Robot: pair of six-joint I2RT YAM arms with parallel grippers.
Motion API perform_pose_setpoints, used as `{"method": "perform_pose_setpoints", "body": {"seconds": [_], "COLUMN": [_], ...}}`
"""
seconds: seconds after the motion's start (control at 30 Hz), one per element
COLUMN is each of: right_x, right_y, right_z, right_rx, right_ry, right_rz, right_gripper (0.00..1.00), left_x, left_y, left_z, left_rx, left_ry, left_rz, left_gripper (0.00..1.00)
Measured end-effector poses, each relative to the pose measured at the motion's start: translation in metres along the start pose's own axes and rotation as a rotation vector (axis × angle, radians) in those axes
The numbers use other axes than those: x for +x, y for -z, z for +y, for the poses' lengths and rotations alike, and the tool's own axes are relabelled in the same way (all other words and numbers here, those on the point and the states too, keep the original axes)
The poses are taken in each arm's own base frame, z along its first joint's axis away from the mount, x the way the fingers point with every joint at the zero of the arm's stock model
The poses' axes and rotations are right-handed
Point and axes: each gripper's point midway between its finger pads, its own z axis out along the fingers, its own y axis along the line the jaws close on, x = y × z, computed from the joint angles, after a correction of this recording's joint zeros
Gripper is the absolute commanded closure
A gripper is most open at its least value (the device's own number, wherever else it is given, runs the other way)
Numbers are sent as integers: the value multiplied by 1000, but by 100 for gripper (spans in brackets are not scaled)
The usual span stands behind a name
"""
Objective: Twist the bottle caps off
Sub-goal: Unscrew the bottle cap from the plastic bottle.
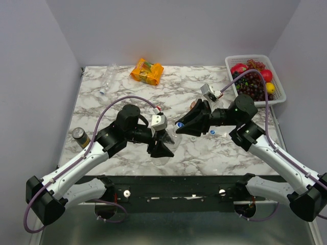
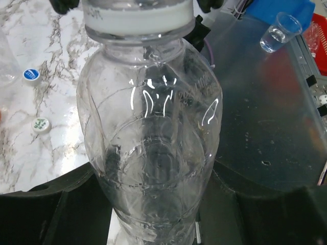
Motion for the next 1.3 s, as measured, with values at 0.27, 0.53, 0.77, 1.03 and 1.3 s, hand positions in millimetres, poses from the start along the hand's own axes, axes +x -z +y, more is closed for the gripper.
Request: {"method": "perform_pose_setpoints", "body": {"seconds": [0.27, 0.53, 0.77, 1.03, 1.3], "right_x": [-1, -6, -9, -20, -23], "right_y": [2, 7, 13, 32, 37], "right_z": [0, 2, -6, -16, -47], "right_rx": [26, 65, 143, 337, 520], "right_ry": [5, 38, 41, 12, -132], "right_rz": [-9, -25, -38, -109, -193], "right_gripper": [56, 35, 24, 23, 28], "left_x": [-2, -7, -12, -21, 8], "left_y": [0, -1, -1, 10, 28], "left_z": [-1, -5, -4, 34, 97], "left_rx": [12, 40, 38, -230, -577], "left_ry": [-4, -27, -50, -72, 24], "left_rz": [-10, -27, -42, -69, 26], "left_gripper": [67, 67, 67, 68, 68]}}
